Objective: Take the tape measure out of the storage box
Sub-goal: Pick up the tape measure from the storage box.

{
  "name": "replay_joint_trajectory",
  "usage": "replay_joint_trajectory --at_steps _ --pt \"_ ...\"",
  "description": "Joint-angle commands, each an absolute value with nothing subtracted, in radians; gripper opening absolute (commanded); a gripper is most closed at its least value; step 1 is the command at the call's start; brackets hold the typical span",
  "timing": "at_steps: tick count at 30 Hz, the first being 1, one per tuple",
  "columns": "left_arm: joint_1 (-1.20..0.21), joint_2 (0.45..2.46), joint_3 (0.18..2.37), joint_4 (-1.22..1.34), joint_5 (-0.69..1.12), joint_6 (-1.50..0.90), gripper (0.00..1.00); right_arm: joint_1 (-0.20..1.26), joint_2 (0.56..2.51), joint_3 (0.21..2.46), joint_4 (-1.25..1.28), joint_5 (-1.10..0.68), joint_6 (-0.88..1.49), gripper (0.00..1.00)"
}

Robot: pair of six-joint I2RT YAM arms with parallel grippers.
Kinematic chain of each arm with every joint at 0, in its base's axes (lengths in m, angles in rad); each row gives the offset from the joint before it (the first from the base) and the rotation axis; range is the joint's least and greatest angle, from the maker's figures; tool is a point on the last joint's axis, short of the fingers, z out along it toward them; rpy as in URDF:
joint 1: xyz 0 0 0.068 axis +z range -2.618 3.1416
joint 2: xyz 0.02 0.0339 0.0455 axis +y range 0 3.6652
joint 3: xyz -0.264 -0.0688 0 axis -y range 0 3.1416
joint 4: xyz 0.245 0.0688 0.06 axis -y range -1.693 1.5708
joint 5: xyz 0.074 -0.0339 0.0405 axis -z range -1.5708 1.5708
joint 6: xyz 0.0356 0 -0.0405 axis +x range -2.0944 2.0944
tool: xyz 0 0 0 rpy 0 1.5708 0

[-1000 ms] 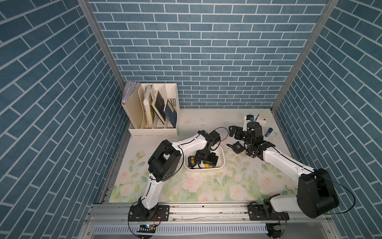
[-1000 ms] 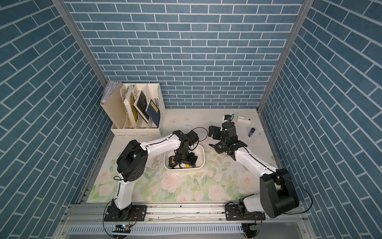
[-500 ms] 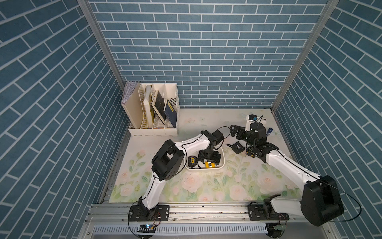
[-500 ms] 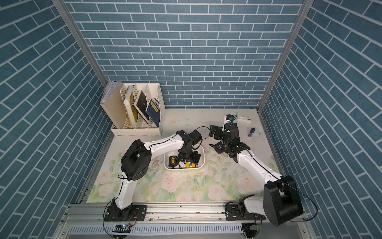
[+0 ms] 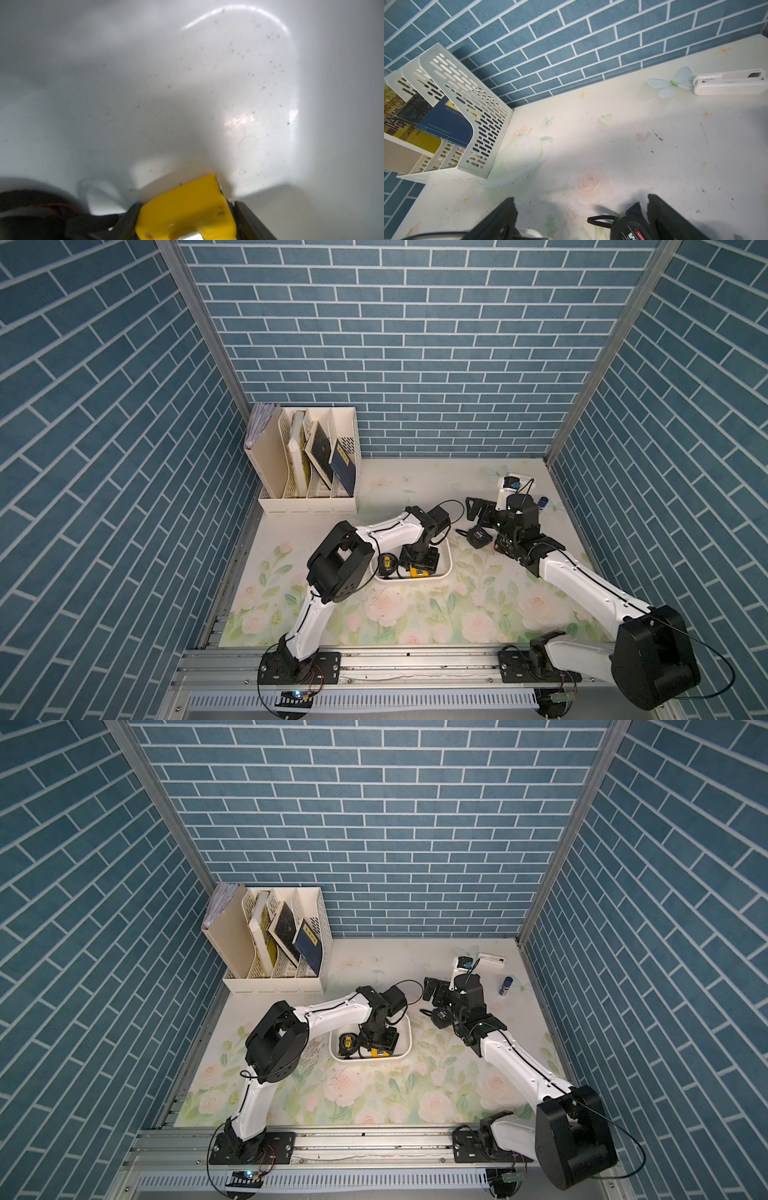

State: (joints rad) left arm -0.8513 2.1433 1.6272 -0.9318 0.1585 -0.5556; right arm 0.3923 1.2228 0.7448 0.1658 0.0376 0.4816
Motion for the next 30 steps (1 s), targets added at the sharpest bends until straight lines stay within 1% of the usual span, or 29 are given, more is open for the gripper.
replay_joint_trajectory --at_steps 1,4,11,13,14,16,23,30 --pt "-0.851 2.178 1.610 -0.932 0.122 -0.566 0.56 0.388 1.204 0.742 0.184 0.050 0.440 1.00" --pt "-0.851 2.177 1.623 -0.937 0.108 -0.566 0.43 0.388 1.206 0.741 0.188 0.051 0.442 1.00" --pt "-0.847 2.181 1.723 -0.991 0.047 -0.557 0.18 0.388 1.213 0.758 0.179 0.052 0.448 1.00" --pt "-0.845 2.183 1.766 -1.009 0.035 -0.555 0.06 0.387 1.213 0.764 0.174 0.051 0.449 1.00" --pt "-0.846 2.184 1.793 -1.020 0.026 -0.557 0.02 0.388 1.213 0.767 0.169 0.053 0.449 1.00" --pt "-0.844 2.188 1.843 -1.046 0.015 -0.558 0.00 0.387 1.210 0.769 0.167 0.053 0.451 1.00" --pt "-0.821 2.212 1.978 -1.113 -0.026 -0.546 0.00 0.388 1.175 0.725 0.185 0.052 0.476 1.00" --pt "-0.778 2.206 2.058 -1.115 -0.008 -0.560 0.00 0.388 1.058 0.634 0.163 0.057 0.526 1.00"
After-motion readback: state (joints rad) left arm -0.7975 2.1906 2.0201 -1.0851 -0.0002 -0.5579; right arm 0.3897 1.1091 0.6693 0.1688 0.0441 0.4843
